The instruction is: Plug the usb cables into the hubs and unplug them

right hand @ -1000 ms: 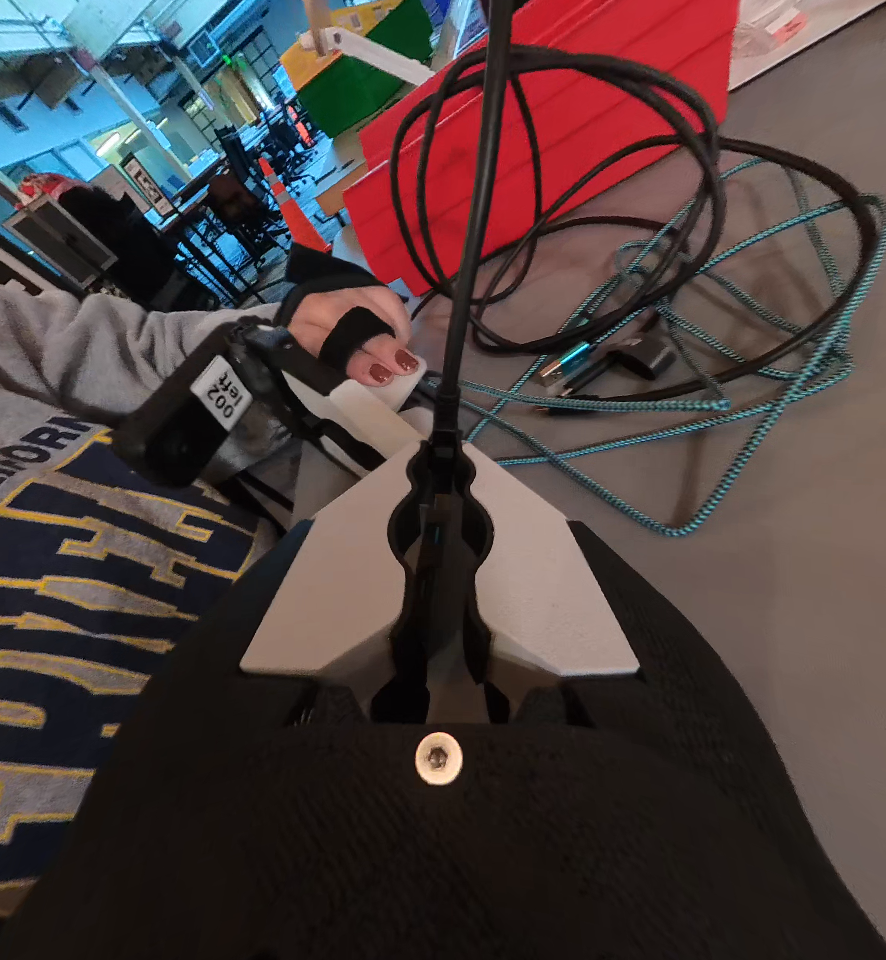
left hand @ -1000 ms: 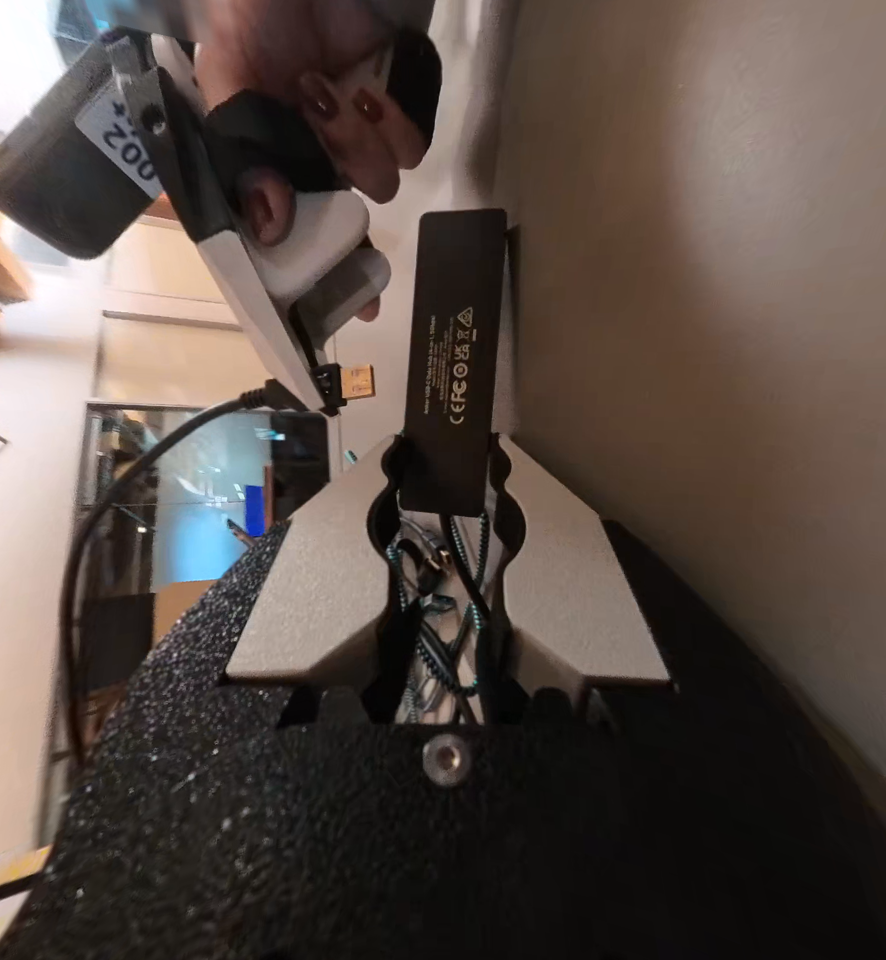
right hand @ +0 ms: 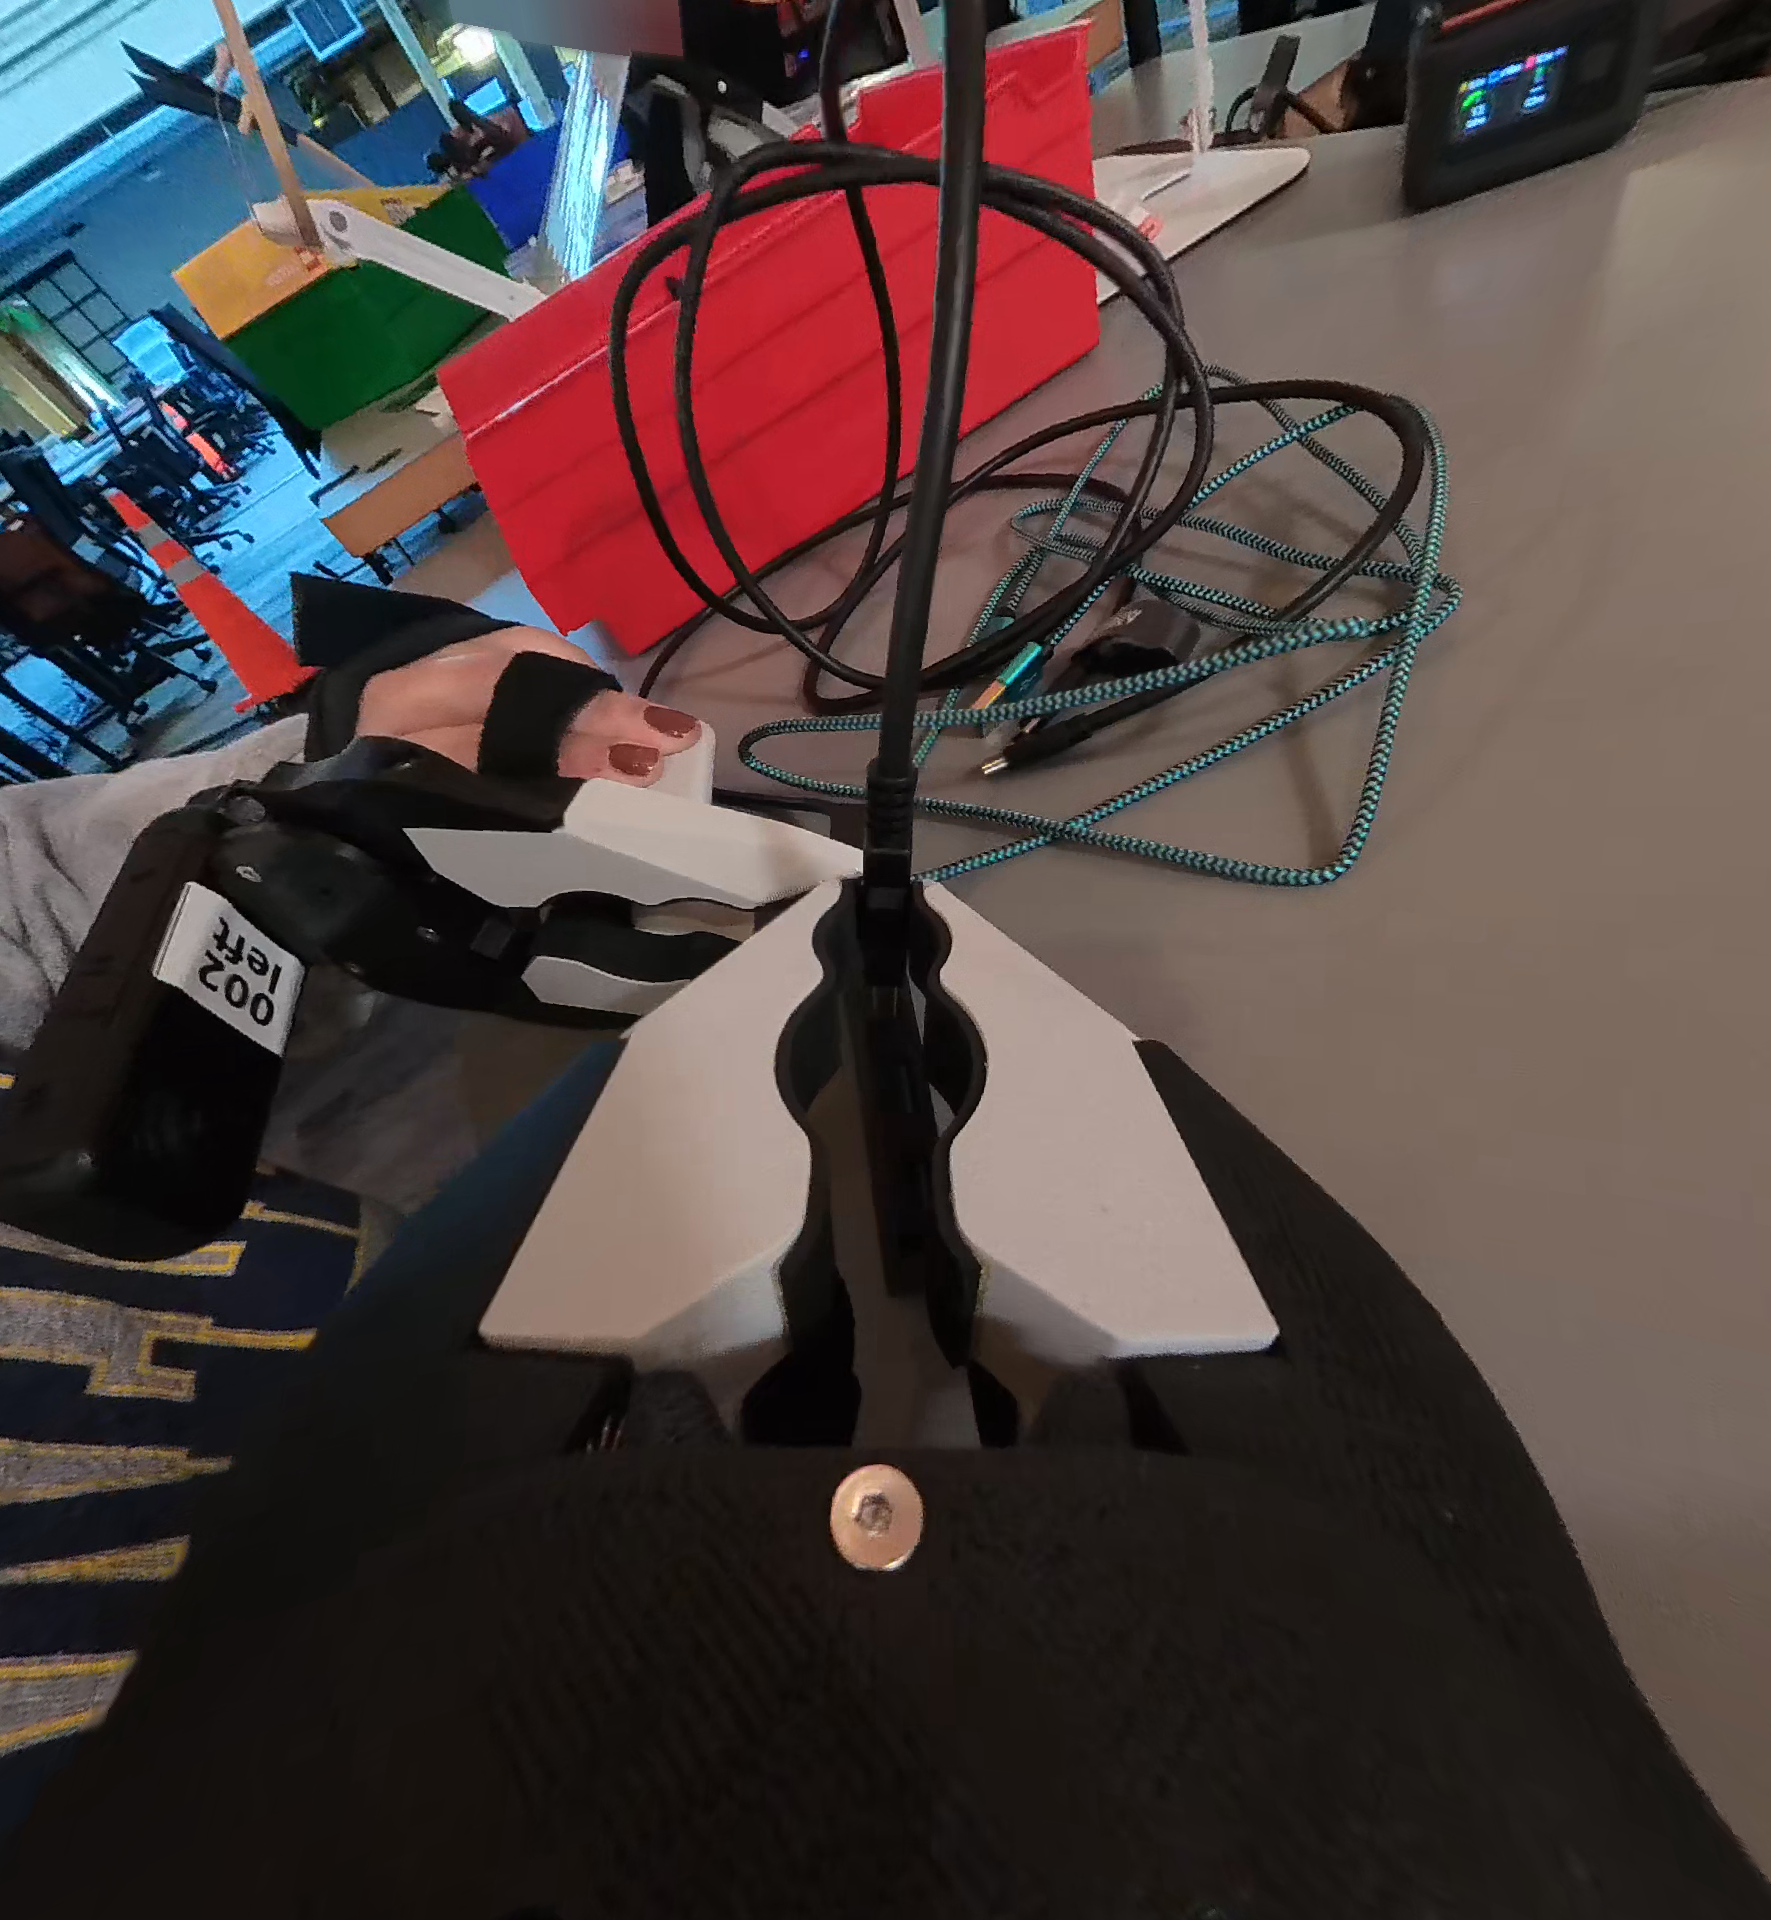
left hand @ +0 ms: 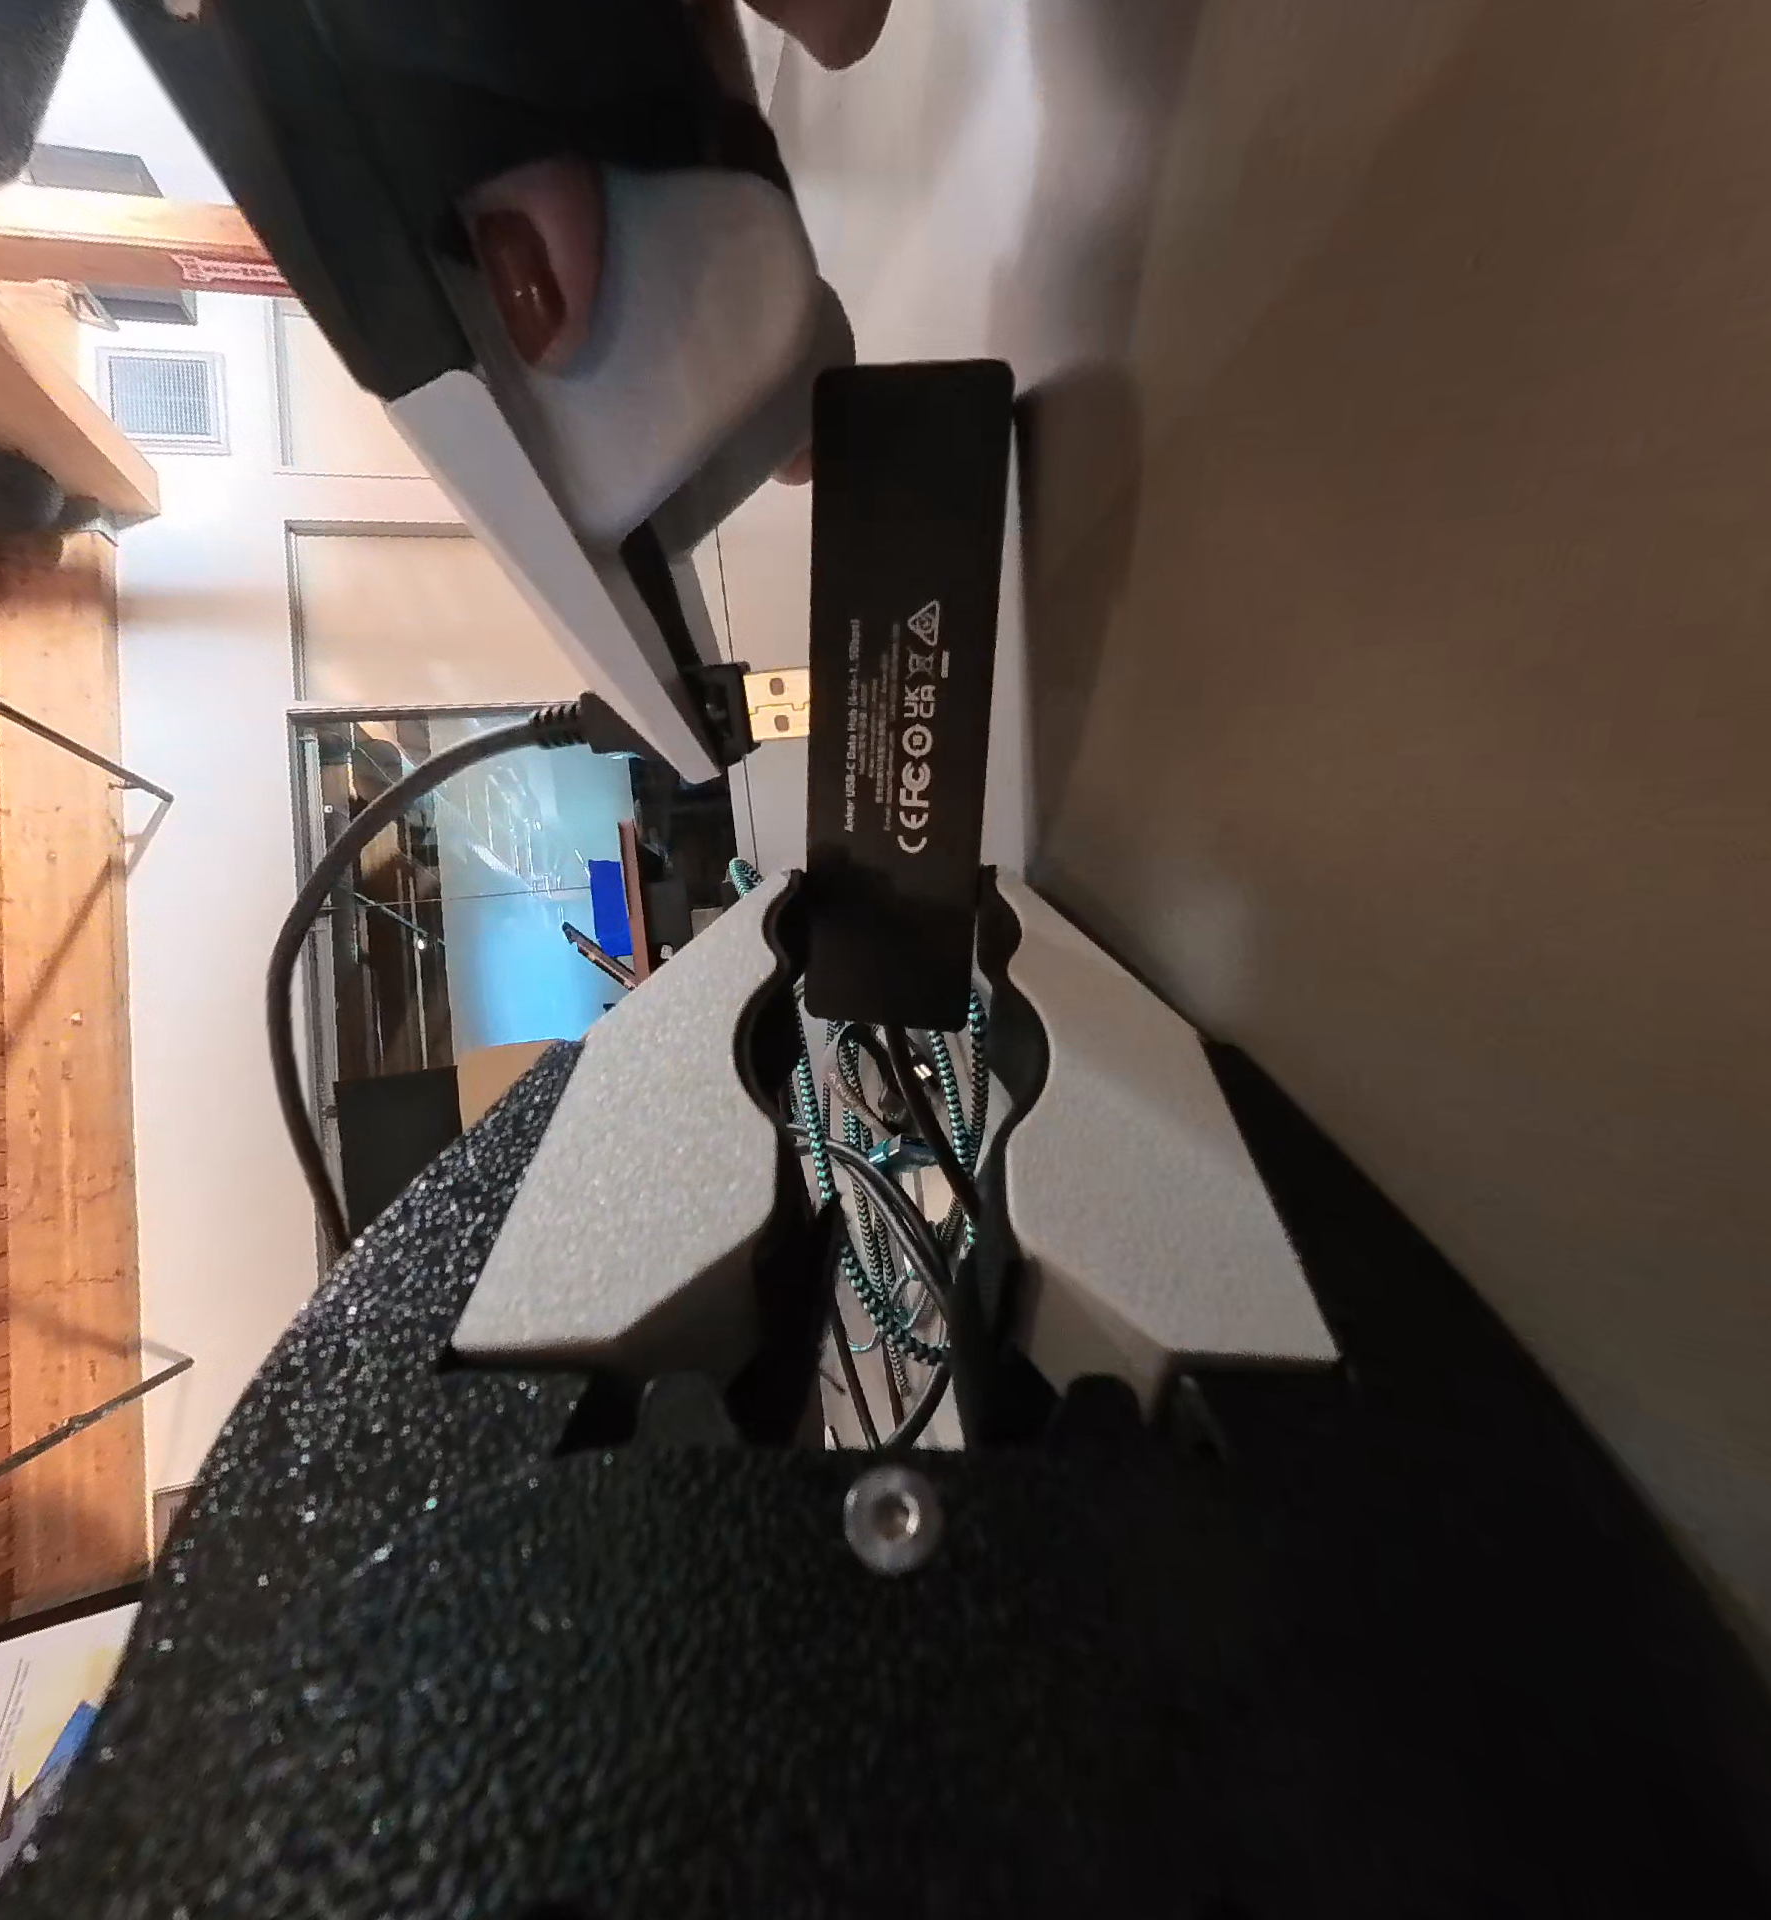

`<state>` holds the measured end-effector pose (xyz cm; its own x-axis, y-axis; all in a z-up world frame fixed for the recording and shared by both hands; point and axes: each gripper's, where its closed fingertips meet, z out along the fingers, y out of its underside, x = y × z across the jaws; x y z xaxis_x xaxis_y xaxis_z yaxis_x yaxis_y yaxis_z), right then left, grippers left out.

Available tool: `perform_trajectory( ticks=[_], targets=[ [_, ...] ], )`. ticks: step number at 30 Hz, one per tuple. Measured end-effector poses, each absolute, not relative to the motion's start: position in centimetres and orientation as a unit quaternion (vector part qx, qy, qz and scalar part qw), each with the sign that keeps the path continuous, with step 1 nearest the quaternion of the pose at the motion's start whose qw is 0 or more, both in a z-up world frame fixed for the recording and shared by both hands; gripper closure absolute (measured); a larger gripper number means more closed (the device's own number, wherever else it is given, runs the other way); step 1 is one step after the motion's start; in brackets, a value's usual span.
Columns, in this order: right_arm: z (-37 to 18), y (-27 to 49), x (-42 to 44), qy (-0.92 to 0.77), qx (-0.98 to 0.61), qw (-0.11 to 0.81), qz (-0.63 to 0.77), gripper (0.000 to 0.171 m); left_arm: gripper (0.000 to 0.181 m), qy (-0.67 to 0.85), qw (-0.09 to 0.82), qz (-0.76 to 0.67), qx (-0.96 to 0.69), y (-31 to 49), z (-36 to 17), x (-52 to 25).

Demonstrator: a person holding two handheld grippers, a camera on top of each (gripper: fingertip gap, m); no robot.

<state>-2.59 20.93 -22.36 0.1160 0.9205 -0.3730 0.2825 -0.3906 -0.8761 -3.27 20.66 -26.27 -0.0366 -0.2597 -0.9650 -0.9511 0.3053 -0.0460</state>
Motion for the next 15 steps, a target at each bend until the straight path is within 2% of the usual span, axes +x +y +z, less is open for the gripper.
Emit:
perform_trajectory(
  ticks=[2,3,5,6,9,10,11,15],
  targets=[
    [-22.38,20.89,-2.56,-0.449,-0.671,0.325,0.493,0.163,0.142,0.632,0.501,0.346,-0.48,20.56,-26.38,-3.48],
    [-22.37,20.9,-2.57,-0.444,-0.672,0.329,0.493,0.163,0.154,0.631,0.501,0.346,-0.481,20.56,-26.39,-3.53],
    [-22.36,20.9,-2.59,-0.433,-0.678,0.341,0.486,0.163,0.155,0.63,0.498,0.35,-0.482,20.57,-26.41,-3.6],
    [-22.35,20.97,-2.6,-0.427,-0.682,0.351,0.479,0.164,0.016,0.629,0.498,0.35,-0.483,20.6,-26.4,-3.63],
    [-22.44,21.22,-2.62,-0.409,-0.695,0.361,0.468,0.164,0.015,0.63,0.496,0.351,-0.483,20.59,-26.46,-3.6],
    [-22.46,21.21,-2.62,-0.399,-0.699,0.355,0.476,0.164,0.016,0.63,0.495,0.352,-0.483,20.53,-26.45,-3.59],
    [-22.47,21.18,-2.6,-0.39,-0.702,0.347,0.485,0.164,0.136,0.63,0.496,0.352,-0.484,20.53,-26.46,-3.62],
    [-22.44,20.98,-2.47,-0.374,-0.706,0.329,0.504,0.163,0.143,0.629,0.495,0.353,-0.484,20.47,-26.42,-3.57]
  ],
)
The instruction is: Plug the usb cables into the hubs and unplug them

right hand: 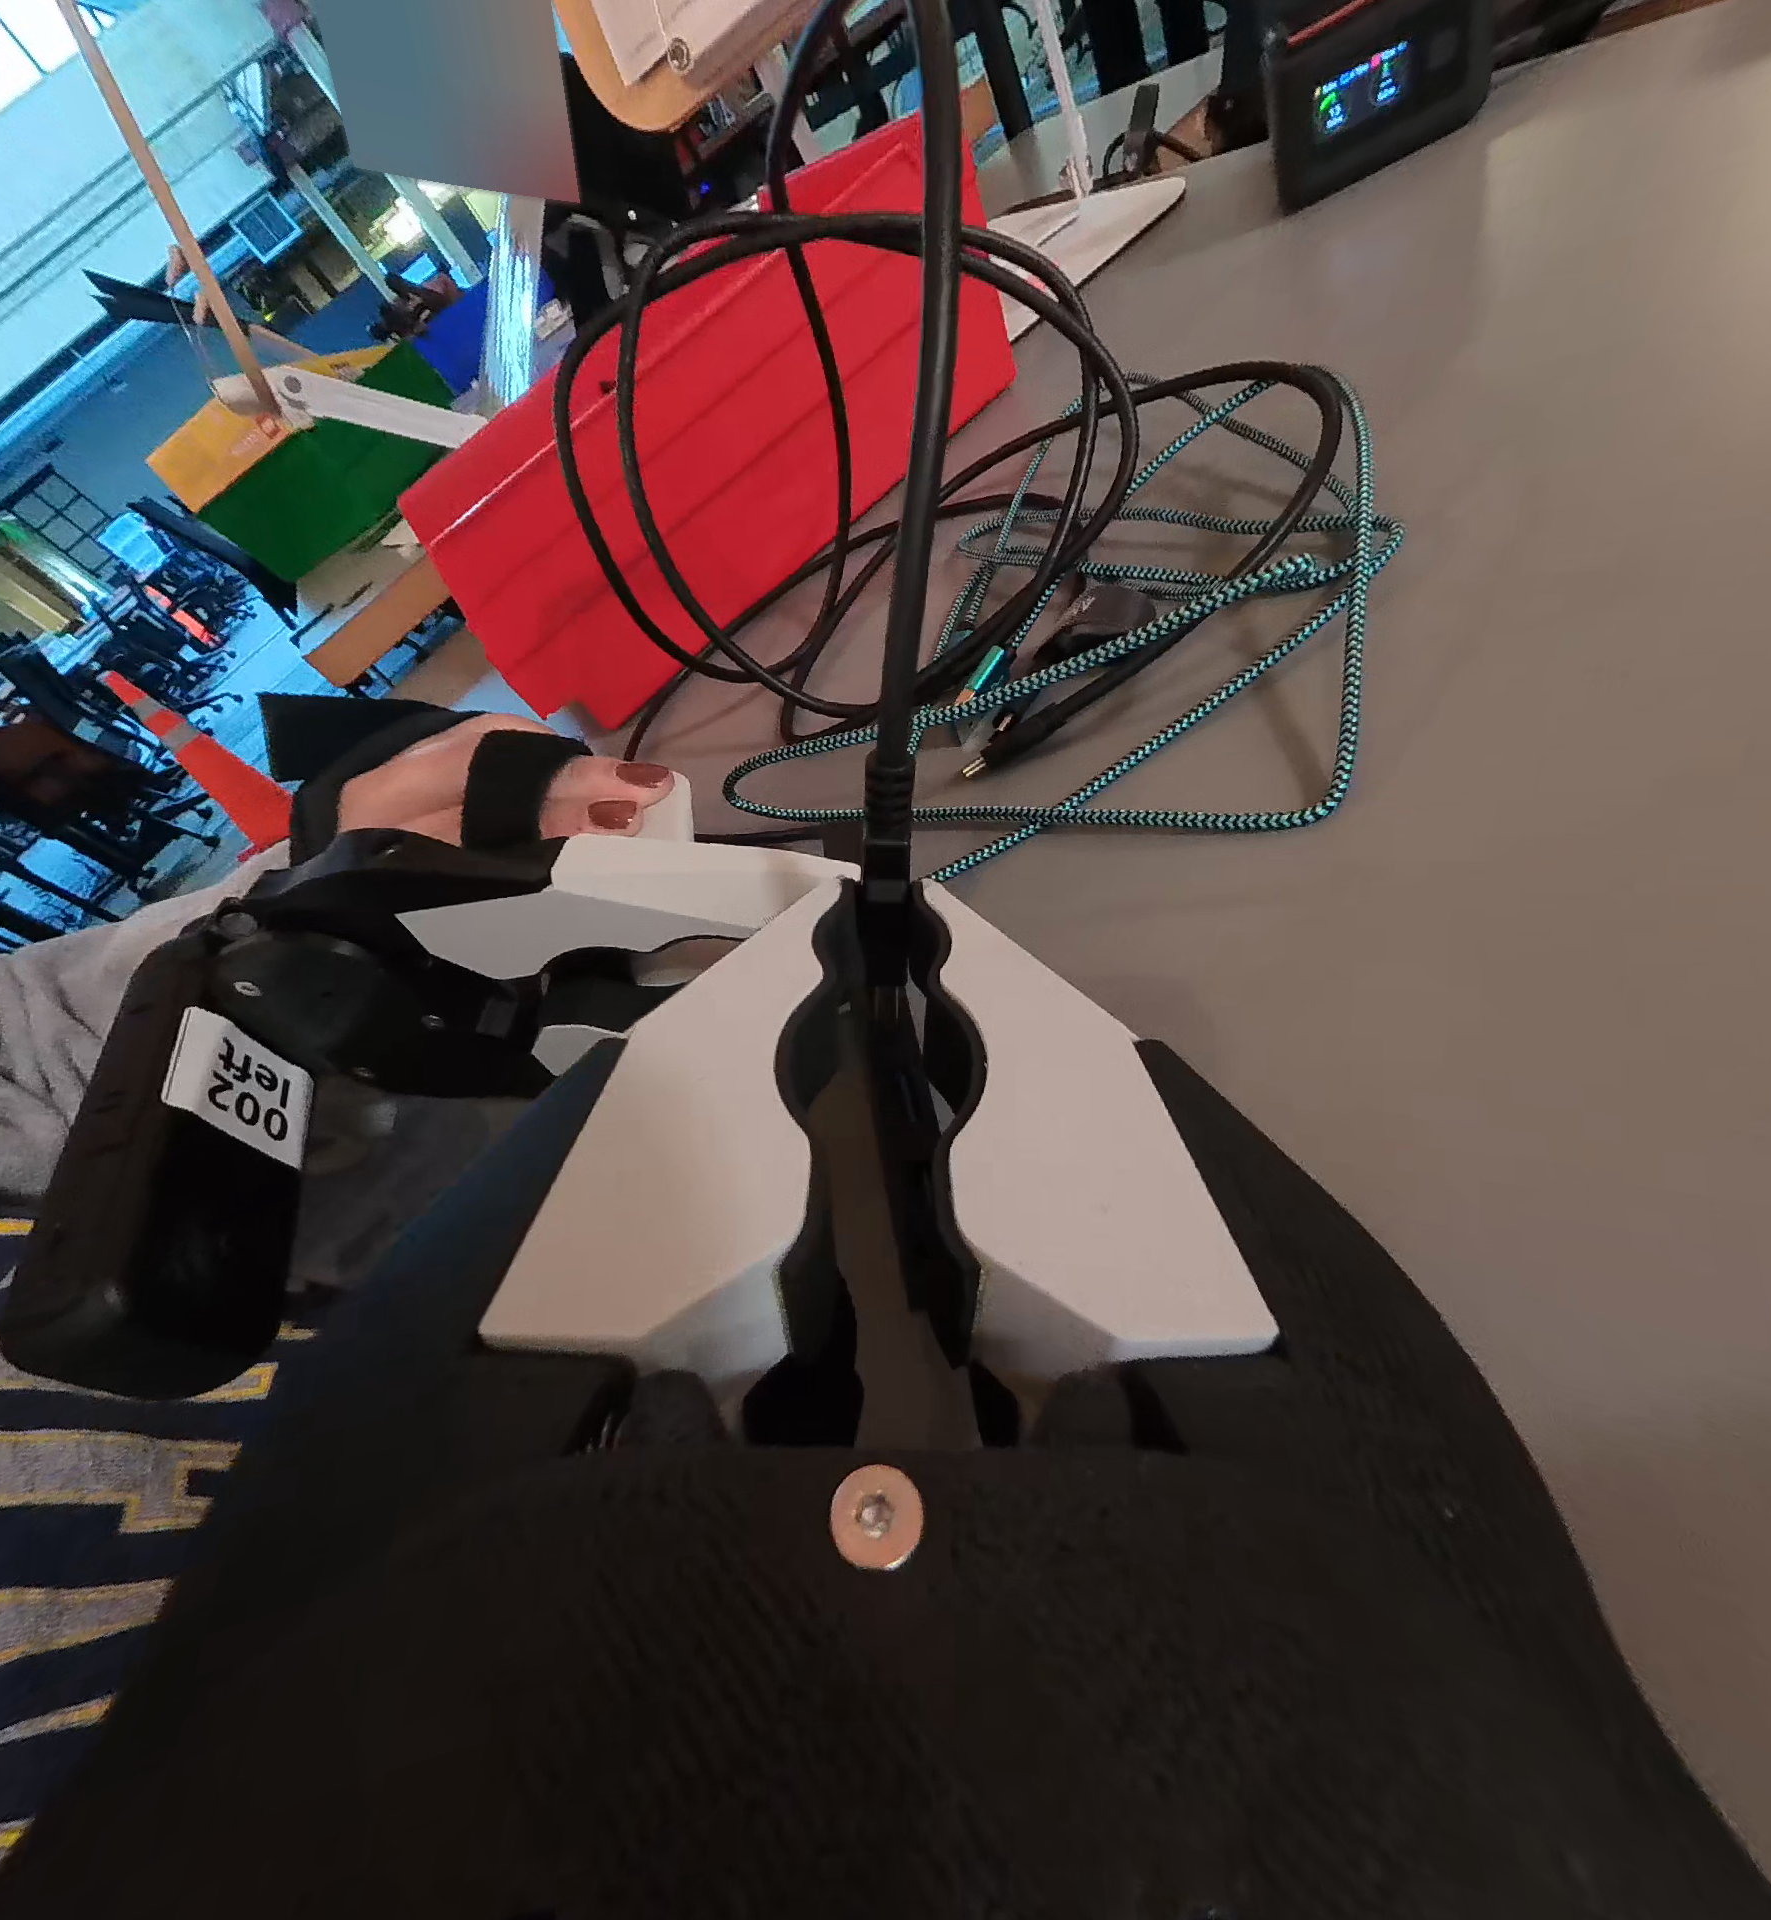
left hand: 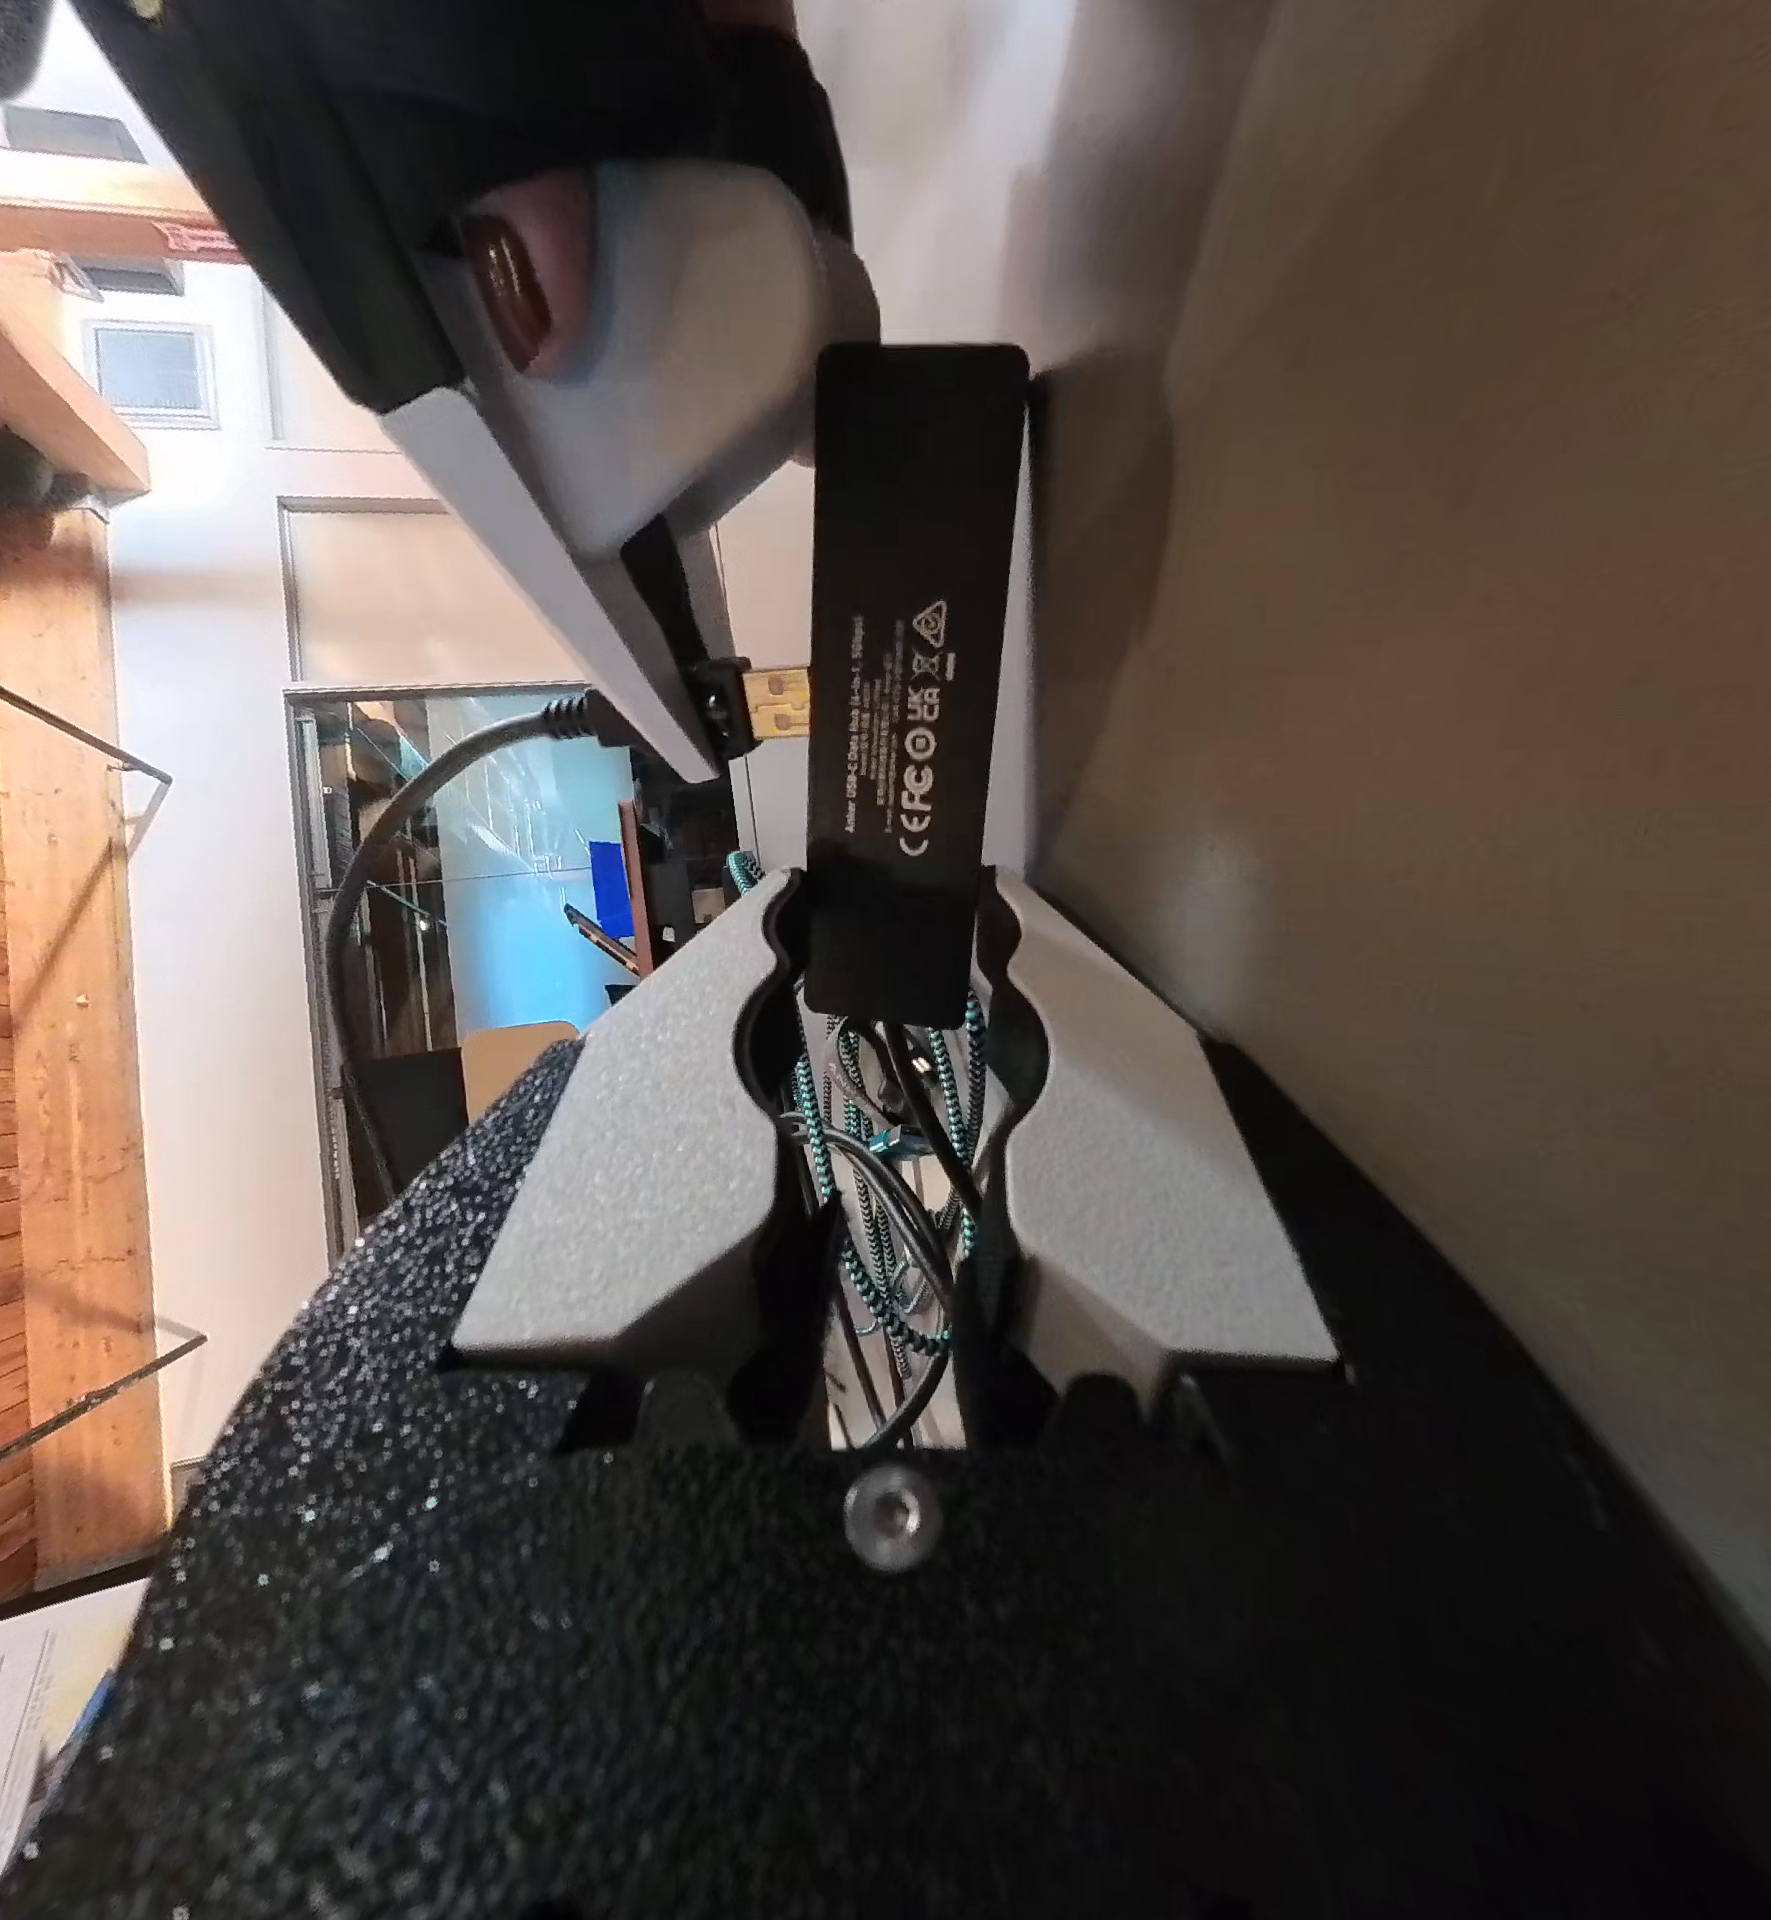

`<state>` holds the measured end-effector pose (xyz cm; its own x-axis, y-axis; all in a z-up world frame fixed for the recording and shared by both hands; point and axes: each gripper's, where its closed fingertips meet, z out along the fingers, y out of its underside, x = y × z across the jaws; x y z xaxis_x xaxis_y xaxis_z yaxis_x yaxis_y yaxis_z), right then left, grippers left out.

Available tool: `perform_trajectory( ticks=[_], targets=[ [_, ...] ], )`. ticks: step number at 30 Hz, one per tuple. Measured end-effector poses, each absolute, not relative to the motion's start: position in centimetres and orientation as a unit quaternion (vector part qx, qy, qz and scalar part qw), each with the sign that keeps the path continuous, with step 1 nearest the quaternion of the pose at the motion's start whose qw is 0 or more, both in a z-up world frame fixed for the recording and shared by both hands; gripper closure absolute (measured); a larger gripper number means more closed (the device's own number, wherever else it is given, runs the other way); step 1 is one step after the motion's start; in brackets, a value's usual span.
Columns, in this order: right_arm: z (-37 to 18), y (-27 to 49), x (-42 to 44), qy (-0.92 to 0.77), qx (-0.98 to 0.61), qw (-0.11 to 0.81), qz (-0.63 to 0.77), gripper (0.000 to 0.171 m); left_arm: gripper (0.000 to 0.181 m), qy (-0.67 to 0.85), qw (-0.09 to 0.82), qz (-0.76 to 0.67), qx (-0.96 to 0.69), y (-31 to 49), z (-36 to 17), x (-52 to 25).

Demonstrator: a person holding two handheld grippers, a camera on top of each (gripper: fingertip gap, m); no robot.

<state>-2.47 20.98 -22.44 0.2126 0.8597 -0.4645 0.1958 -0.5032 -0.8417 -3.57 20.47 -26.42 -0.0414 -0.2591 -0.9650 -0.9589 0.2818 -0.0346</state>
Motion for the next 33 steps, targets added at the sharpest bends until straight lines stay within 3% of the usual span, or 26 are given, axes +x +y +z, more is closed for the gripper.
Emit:
perform_trajectory(
  ticks=[4,6,7,8,9,17,33],
  targets=[
    [-22.46,20.99,-2.53,-0.371,-0.71,0.325,0.503,0.163,0.143,0.629,0.493,0.356,-0.485,20.49,-26.43,-3.64],
    [-22.48,21.02,-2.55,-0.371,-0.713,0.318,0.503,0.163,0.153,0.629,0.492,0.356,-0.485,20.43,-26.42,-3.67],
    [-22.5,21.02,-2.54,-0.372,-0.715,0.316,0.501,0.163,0.142,0.628,0.492,0.358,-0.485,20.41,-26.42,-3.66],
    [-22.5,21.0,-2.53,-0.374,-0.716,0.315,0.498,0.163,0.142,0.628,0.492,0.358,-0.486,20.37,-26.41,-3.65],
    [-22.49,20.99,-2.54,-0.377,-0.716,0.318,0.494,0.163,0.155,0.628,0.492,0.358,-0.486,20.33,-26.39,-3.65],
    [-22.45,20.57,-2.69,-0.42,-0.715,0.346,0.438,0.163,0.151,0.628,0.488,0.361,-0.487,20.25,-26.42,-3.77],
    [-22.69,20.5,-2.35,-0.407,-0.721,0.307,0.469,0.163,0.153,0.621,0.479,0.368,-0.499,20.18,-26.14,-3.84]
  ],
)
